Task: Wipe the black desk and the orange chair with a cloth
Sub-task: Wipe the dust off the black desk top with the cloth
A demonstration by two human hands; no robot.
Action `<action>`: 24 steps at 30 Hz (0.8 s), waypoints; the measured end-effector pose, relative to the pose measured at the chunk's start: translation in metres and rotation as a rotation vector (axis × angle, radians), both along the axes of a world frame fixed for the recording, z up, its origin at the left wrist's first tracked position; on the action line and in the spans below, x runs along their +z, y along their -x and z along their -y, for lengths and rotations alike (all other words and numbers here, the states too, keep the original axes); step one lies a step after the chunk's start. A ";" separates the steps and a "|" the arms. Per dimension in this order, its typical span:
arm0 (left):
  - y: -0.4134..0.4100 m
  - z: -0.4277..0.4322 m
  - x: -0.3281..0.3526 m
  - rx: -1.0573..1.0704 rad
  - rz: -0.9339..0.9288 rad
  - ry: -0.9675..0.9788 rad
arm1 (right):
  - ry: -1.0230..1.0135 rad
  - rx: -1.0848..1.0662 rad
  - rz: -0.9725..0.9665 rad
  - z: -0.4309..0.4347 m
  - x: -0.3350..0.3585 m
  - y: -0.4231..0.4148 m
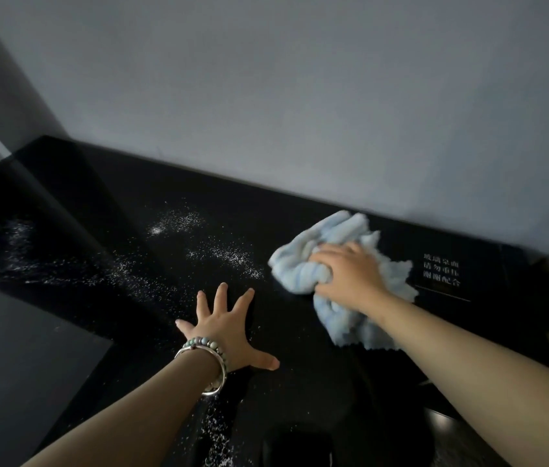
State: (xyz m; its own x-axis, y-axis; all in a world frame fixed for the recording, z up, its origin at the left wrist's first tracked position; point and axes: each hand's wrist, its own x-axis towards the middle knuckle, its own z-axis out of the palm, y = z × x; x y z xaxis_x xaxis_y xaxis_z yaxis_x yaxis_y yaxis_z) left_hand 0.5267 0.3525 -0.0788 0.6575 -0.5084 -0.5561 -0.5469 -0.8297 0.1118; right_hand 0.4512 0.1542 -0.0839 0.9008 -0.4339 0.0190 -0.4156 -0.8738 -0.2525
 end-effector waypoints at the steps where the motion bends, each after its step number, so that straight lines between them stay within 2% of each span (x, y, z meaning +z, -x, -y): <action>1: 0.000 0.000 0.000 -0.001 0.002 0.002 | -0.139 0.157 0.064 -0.013 0.004 0.001; 2: 0.001 0.000 0.000 0.001 0.002 0.005 | -0.260 0.241 0.222 -0.012 0.000 0.002; 3: 0.002 -0.001 0.001 0.004 -0.001 0.007 | -0.232 0.136 0.367 0.006 -0.007 0.004; 4: 0.002 -0.001 0.001 0.005 -0.004 0.007 | -0.045 -0.022 0.299 0.030 -0.008 0.007; 6: 0.002 -0.001 0.002 0.002 -0.007 0.004 | 0.002 -0.467 0.007 0.083 -0.002 0.027; 8: 0.002 -0.001 0.001 0.001 -0.010 0.005 | -0.020 -0.662 -0.188 0.097 0.007 0.046; 10: 0.001 0.000 0.000 0.004 -0.011 0.007 | -0.098 -0.595 -0.193 0.065 0.009 0.043; 13: 0.001 0.000 0.000 0.008 -0.007 0.020 | 0.026 -0.206 -0.020 -0.006 -0.007 0.043; 15: 0.001 -0.001 -0.001 0.006 -0.001 0.034 | 0.006 -0.032 0.083 -0.032 -0.001 0.048; 17: 0.001 -0.002 -0.001 0.001 -0.001 0.038 | 0.005 -0.109 0.117 -0.021 0.007 0.048; 19: 0.001 -0.003 -0.002 -0.004 -0.006 0.034 | 0.090 -0.368 0.178 0.019 0.007 0.055; 21: 0.001 -0.003 -0.001 0.000 -0.009 0.035 | 0.025 -0.616 0.100 0.057 0.013 0.064; 22: 0.001 -0.002 -0.001 0.003 -0.011 0.036 | -0.020 -0.667 0.027 0.063 0.011 0.066; 24: 0.000 -0.001 0.000 0.008 -0.011 0.039 | -0.010 -0.608 -0.070 0.043 0.007 0.058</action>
State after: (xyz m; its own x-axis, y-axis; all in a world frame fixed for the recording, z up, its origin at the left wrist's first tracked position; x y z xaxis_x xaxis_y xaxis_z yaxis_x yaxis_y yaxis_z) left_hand 0.5263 0.3535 -0.0791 0.6556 -0.5245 -0.5432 -0.5389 -0.8289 0.1500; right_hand 0.3931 0.1117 -0.0771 0.4909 -0.8704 -0.0380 -0.8548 -0.4728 -0.2139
